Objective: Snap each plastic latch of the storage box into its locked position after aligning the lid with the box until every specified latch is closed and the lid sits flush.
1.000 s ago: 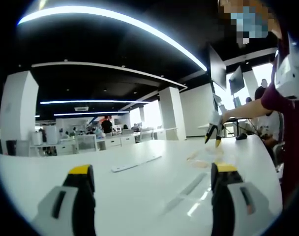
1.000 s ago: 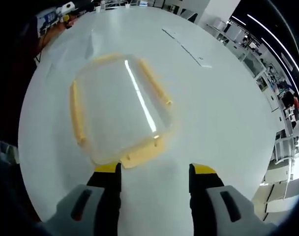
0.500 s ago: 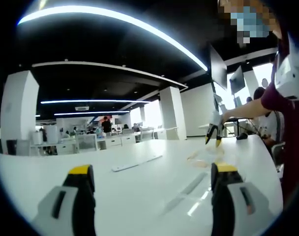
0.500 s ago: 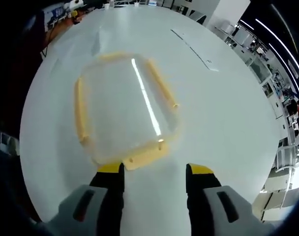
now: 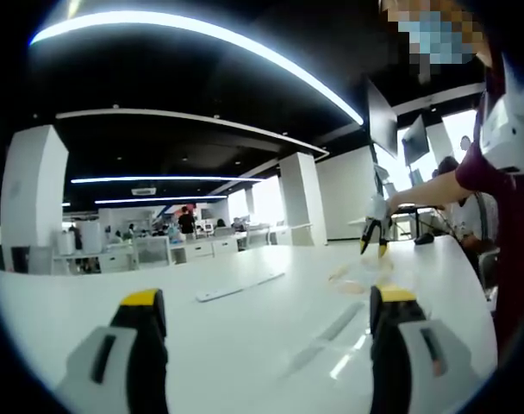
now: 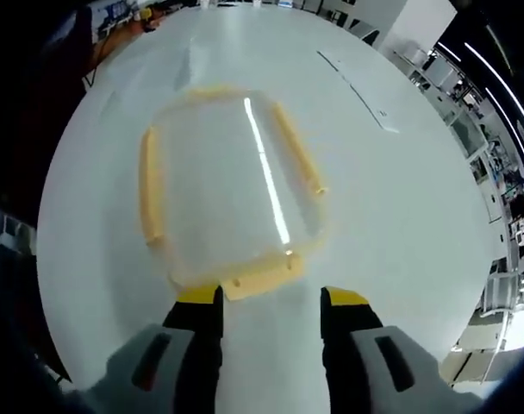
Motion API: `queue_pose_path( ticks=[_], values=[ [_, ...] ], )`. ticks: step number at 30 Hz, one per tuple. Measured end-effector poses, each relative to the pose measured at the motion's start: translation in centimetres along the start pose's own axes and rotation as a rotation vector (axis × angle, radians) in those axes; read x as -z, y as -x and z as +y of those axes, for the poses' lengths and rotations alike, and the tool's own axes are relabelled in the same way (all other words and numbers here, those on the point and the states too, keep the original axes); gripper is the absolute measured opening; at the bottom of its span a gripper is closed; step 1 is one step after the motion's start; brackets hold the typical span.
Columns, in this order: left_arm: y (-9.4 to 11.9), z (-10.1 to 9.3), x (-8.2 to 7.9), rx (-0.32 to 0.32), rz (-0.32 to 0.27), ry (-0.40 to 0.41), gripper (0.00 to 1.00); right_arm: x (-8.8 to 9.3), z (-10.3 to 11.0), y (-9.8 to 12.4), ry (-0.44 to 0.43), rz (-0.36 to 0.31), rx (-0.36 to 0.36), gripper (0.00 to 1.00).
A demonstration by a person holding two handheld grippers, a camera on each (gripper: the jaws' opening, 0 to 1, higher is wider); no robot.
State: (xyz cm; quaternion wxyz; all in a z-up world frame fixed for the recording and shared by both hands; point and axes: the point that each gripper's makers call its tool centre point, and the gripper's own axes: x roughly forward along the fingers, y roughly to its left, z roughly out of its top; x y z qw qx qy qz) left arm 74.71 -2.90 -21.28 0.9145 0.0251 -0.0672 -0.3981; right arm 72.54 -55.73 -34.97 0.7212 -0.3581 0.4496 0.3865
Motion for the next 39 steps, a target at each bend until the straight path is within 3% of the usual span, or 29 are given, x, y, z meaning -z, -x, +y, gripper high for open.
queue_pose_path(
  ticks=[39],
  values=[
    [0.1, 0.1, 0.1, -0.005, 0.010, -0.015, 1.00, -0.4, 1.2, -0.5, 0.125, 0.041, -0.073, 0.41]
  ],
)
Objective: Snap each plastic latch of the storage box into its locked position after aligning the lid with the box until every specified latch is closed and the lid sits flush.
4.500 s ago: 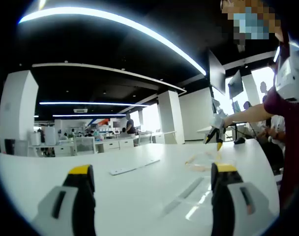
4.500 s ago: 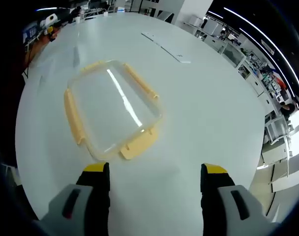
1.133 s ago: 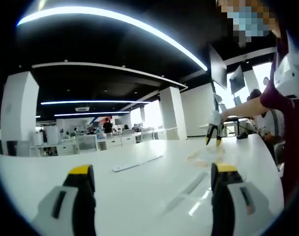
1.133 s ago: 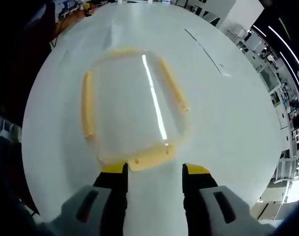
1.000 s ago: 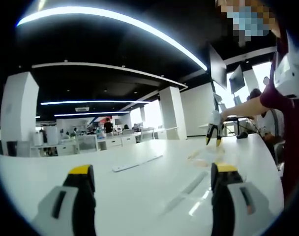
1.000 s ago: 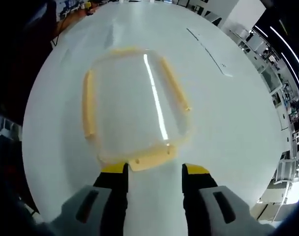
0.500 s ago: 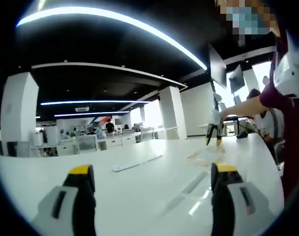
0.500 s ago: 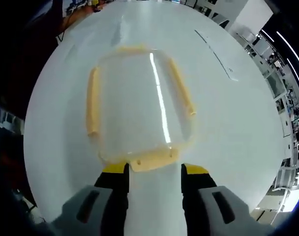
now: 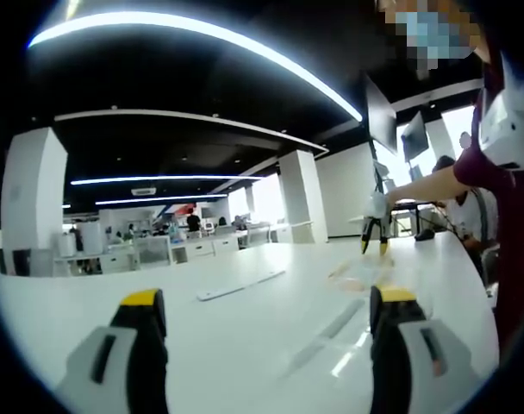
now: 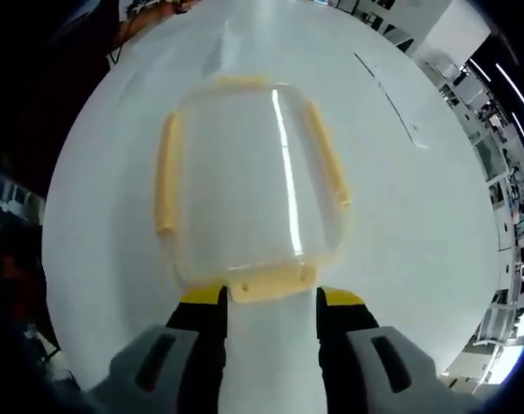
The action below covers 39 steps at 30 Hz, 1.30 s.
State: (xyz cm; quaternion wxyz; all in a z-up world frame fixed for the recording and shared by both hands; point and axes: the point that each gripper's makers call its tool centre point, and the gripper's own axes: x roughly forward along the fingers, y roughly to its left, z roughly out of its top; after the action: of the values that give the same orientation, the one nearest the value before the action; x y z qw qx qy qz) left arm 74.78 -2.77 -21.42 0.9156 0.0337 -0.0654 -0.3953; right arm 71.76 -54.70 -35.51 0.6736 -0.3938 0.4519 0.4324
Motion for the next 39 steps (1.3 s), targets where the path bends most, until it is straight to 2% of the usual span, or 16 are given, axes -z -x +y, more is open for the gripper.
queue_pose_path(
  ticks=[30, 39],
  values=[
    [-0.12, -0.39, 0.23, 0.001, -0.004, -0.003, 1.00, -0.32, 0.03, -0.38, 0.065, 0.020, -0.042, 0.37],
    [0.14, -0.39, 0.46, -0.007, -0.001, -0.003, 1.00, -0.38, -0.20, -0.50, 0.092, 0.045, -0.059, 0.40]
  ],
)
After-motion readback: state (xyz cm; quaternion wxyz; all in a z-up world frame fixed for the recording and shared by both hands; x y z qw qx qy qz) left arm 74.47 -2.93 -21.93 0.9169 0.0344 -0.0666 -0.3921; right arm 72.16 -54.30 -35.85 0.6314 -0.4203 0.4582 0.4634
